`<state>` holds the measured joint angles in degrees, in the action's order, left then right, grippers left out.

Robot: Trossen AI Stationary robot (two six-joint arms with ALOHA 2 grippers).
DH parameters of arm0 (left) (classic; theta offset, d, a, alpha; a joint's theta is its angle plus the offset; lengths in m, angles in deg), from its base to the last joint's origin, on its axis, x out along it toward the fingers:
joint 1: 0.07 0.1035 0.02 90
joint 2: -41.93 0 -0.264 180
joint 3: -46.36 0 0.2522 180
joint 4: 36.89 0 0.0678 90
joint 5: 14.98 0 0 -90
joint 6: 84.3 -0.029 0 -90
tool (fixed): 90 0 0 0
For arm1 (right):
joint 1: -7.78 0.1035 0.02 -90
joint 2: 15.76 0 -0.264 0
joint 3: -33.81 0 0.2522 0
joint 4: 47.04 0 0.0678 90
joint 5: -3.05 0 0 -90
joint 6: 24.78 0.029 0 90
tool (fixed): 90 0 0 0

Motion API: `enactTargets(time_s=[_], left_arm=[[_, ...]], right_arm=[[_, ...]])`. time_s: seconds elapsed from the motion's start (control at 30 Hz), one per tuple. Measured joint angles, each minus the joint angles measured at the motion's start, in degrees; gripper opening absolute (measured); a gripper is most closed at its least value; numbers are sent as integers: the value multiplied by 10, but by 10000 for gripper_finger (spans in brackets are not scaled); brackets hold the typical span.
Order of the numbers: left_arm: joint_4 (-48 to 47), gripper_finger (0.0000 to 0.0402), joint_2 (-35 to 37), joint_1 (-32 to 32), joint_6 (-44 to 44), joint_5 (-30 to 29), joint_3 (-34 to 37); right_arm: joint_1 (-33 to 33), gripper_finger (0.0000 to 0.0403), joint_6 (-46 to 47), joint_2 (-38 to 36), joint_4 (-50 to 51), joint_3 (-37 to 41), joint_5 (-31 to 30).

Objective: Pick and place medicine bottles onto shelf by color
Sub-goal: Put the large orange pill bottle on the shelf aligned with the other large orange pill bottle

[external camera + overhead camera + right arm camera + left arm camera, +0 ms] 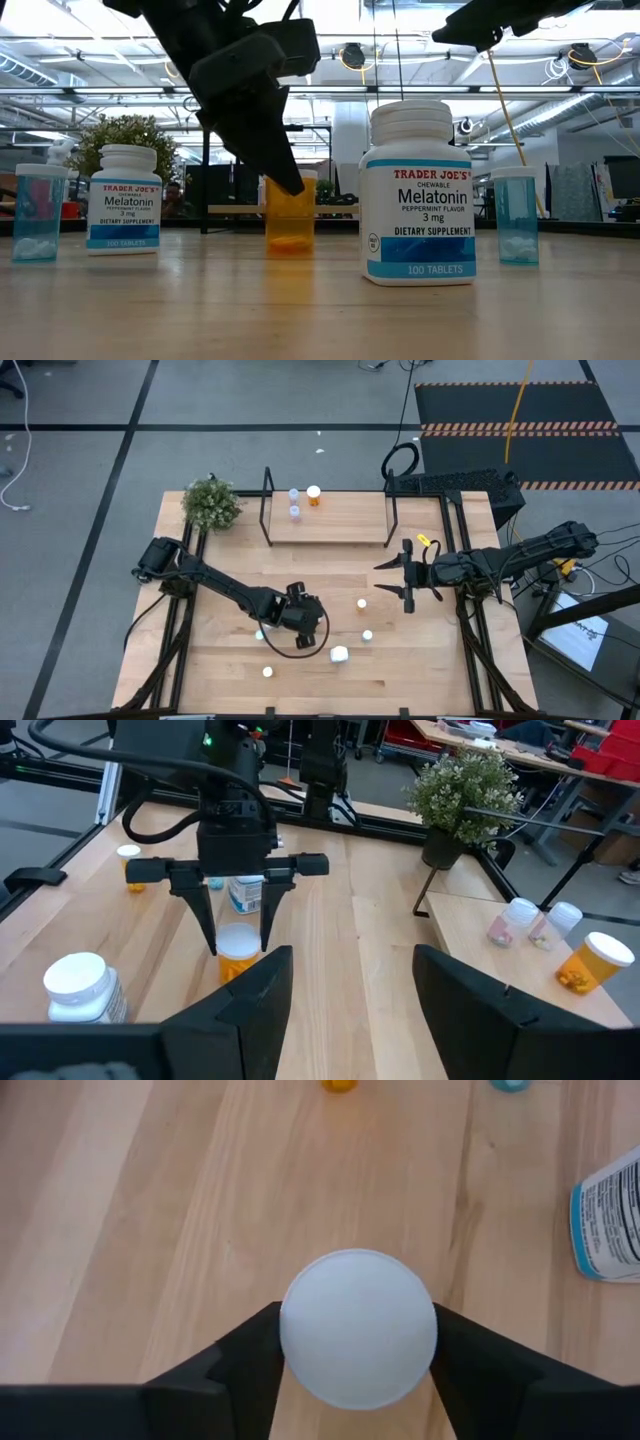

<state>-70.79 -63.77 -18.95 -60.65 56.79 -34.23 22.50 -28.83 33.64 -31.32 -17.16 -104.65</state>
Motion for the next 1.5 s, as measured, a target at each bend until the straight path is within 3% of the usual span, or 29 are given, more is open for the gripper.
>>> enactTargets(time_s=[0.43,0.77,1.2,1.5], left_arm=[[7,227,10,35,-64,38,-1],[-8,227,79,86,-108,46,-2],[-50,227,202,153,-135,66,-4],[-121,227,214,206,-197,68,-77]], right_arm=[[0,203,51,0,52,0,0],[0,203,74,0,83,0,0],[0,203,-50,0,49,0,-3],[-12,203,-102,0,29,0,-34]])
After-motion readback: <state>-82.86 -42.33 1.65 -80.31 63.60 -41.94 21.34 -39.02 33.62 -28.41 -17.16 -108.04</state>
